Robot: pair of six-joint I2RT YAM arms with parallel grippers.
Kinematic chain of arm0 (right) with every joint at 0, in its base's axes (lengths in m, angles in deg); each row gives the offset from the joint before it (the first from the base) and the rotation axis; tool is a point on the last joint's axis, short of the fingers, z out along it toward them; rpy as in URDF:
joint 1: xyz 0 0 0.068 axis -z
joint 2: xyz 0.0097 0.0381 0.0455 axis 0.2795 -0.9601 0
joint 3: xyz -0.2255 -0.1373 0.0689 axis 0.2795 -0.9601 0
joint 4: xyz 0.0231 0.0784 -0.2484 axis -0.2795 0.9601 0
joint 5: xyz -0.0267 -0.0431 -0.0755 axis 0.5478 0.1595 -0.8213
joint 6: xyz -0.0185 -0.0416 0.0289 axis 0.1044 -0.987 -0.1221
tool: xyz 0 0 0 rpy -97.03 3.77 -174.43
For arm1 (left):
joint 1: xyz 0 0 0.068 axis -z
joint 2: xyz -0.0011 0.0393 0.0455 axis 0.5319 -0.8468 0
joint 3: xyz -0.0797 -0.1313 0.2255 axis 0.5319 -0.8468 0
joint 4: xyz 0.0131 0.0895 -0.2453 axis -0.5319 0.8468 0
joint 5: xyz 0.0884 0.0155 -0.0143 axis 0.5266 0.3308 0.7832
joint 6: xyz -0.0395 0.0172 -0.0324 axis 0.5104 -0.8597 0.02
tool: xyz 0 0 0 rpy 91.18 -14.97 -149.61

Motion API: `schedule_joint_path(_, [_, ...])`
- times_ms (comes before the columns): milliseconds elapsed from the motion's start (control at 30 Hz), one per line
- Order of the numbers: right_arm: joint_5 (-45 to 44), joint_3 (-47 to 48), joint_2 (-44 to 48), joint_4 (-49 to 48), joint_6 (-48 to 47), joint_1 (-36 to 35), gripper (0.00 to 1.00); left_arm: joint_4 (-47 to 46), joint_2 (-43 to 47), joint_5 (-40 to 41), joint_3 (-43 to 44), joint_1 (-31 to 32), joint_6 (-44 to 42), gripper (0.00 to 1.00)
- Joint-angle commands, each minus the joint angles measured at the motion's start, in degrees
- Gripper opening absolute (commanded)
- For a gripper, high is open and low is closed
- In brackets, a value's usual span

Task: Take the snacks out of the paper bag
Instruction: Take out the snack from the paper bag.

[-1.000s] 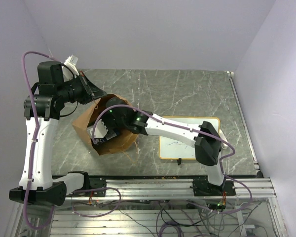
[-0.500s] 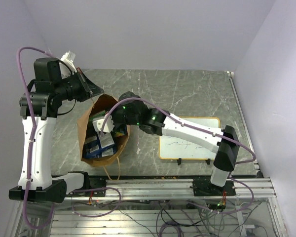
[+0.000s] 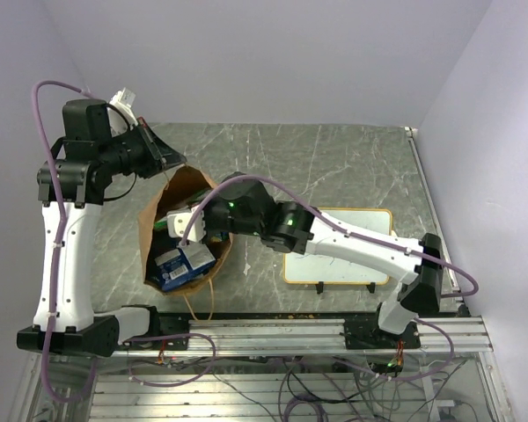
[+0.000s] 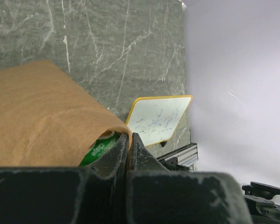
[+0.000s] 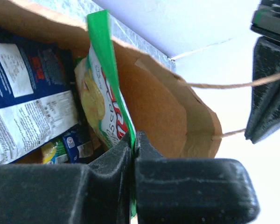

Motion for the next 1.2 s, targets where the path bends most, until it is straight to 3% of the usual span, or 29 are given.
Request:
schedule_joint_path(0, [-0.1,-3.5,4.1,-2.7,1.6,-0.1,0.00,-4.4,-0.6,-1.1,1.3,0.0,0.7,0.07])
schedule_joint_path(233, [1.7,-3.7,6.6,-7.4,4.6,-0.1,0.00,-5.2,-2.0,-2.1,2.1,0.0,1.8,0.07])
schedule_joint_path(600, [0.3,6.9,8.7,0.0,6.3,-0.1,0.00,-3.8,-2.4,-0.2,2.7,0.0,1.6,0.07])
schedule_joint_path(800, [0.5,9.8,11.3,-2.5,6.7,-0.1,0.00,-4.3,-2.1,-1.0,1.1,0.0,1.7,0.07])
schedule_joint_path(1000, [0.8,18.6,9.9,-5.8,4.2,-0.1,0.00,-5.0,-2.0,-1.3,-0.1,0.0,1.9,0.07])
schedule_joint_path(1167, [-4.8,28.5,4.6,-9.0,1.0,-0.1,0.00,-2.7,-2.2,-0.3,0.3,0.0,-0.3,0.07])
